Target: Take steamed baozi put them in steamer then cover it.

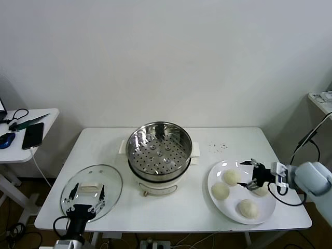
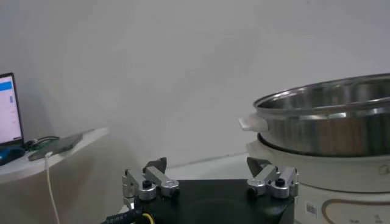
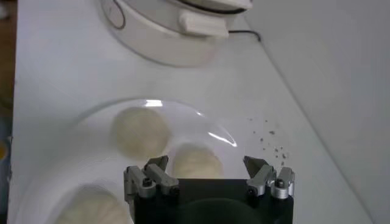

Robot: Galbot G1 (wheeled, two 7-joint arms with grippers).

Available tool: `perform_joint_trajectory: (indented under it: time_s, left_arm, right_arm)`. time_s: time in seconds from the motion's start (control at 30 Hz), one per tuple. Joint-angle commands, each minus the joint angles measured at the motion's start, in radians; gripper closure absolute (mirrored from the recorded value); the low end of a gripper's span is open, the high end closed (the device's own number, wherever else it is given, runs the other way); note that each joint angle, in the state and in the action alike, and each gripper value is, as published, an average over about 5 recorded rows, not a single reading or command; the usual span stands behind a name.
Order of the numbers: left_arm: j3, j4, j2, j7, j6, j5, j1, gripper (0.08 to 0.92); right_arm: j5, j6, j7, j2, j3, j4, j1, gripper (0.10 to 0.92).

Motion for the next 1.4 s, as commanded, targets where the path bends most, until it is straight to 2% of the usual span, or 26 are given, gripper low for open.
perform_joint_trajectory:
  time_s: [0.03,0.2,0.47,1.4]
  left_arm:
    - [-0.003,0.004,0.002,0.000,0.003,-0.001,0.001,0.177]
    - [-0.001,0.004,0.001,0.000,0.012,-0.001,-0.007,0.177]
    - [-0.006,0.004,-0.002,0.002,0.020,0.003,-0.014,0.177]
    - [-0.012,0.023,-0.003,0.003,0.019,0.007,-0.018,0.177]
  right_arm:
    - [0.010,-0.047,-0.153,-0.108,-0.850,-0.166,0.758,0.203]
    - [0.049,-0.080,-0.152,-0.001,-1.050,-0.220,0.905,0.203]
    - [0.063,-0.106,-0.145,0.121,-1.111,-0.290,0.893,0.203]
    - [0.030,-0.102,-0.118,0.258,-1.042,-0.404,0.778,0.203]
